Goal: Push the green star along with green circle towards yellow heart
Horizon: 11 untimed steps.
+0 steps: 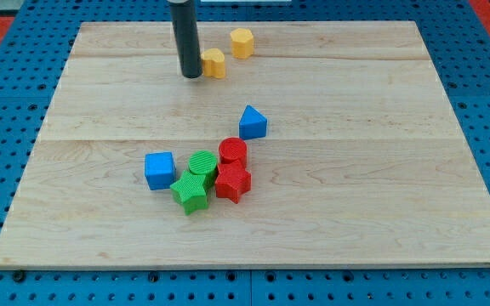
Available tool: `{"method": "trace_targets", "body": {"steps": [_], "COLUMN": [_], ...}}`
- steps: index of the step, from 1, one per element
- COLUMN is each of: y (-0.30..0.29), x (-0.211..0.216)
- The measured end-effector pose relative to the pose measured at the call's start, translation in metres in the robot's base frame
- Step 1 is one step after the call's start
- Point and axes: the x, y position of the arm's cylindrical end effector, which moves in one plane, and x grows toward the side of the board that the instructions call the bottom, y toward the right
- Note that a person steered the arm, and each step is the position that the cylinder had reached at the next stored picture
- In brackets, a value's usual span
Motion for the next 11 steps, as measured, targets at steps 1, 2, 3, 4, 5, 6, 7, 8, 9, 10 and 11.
{"method": "trace_targets", "body": {"steps": [1,2,3,4,5,6,7,8,9,10,11], "y": [0.056,0.058,0.080,0.134,0.184,0.156,0.069,-0.010,-0.043,-0.077,-0.070], "x": [-0.001,-0.013,0.021,0.099,0.175,0.282,0.299,0.299,0.307,0.298,0.281]}}
